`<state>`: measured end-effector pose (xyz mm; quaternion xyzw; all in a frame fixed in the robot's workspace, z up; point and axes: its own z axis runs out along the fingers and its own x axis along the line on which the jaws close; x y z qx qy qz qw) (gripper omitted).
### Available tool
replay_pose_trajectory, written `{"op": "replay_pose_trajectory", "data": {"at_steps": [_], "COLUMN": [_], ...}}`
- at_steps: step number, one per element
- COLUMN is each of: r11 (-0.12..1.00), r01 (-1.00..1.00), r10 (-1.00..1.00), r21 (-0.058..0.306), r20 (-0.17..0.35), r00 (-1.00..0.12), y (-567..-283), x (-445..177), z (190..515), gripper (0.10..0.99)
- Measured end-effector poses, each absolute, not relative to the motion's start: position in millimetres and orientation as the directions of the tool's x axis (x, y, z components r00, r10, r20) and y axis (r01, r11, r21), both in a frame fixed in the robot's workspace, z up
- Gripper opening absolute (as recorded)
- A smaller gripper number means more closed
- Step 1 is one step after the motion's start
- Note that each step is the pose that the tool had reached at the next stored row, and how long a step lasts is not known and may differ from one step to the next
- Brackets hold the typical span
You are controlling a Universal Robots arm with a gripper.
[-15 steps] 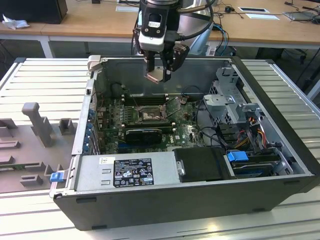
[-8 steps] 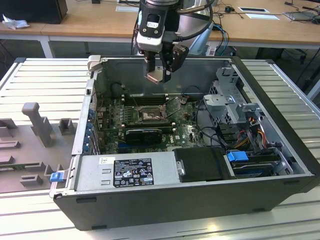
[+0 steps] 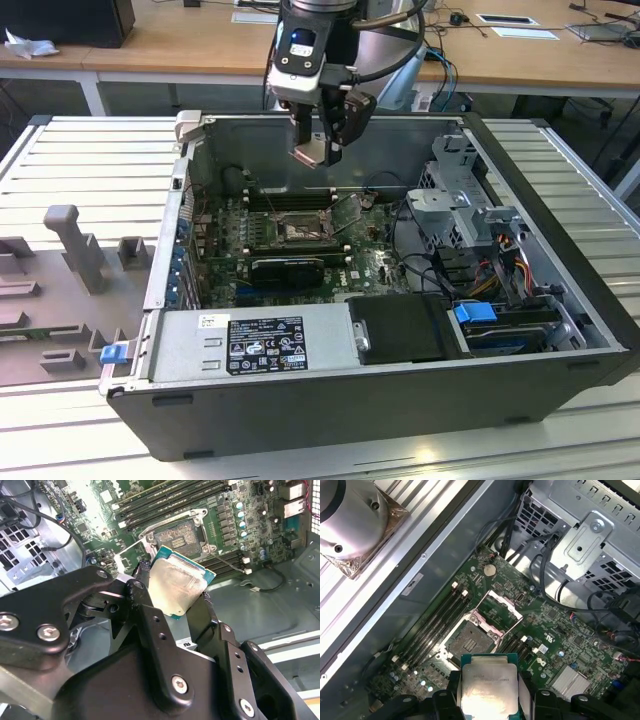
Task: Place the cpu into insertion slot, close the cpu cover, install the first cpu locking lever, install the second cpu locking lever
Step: 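Place the cpu into insertion slot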
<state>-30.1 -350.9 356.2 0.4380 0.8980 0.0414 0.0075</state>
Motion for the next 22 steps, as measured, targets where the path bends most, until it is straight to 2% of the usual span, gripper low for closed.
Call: {"op": "replay_pose_trajectory", "data": {"at_steps": [22], "r11": [0.519], "r01": [0.851], "r10": [0.852], "r21": [0.081], "r20": [0.023], "r00": [-0.522], "y": [-350.9], "x": [-30.3], "z": [353.9], "gripper": [0.537]}}
